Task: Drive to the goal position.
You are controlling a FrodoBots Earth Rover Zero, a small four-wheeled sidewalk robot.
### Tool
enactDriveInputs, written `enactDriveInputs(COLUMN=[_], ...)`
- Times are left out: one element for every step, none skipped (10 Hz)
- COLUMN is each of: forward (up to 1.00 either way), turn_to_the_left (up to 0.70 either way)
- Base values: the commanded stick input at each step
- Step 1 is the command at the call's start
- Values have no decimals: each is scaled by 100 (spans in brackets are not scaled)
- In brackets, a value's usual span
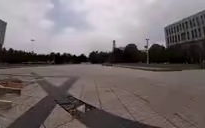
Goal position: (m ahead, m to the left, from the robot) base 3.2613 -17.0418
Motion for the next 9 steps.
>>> enactDriveInputs(forward=[56, 55, 54, 53, 25, 0, 0, 0, 0], turn_to_the_left=[-14, -14, -13, -21, -51, -70, -70, -70, -70])
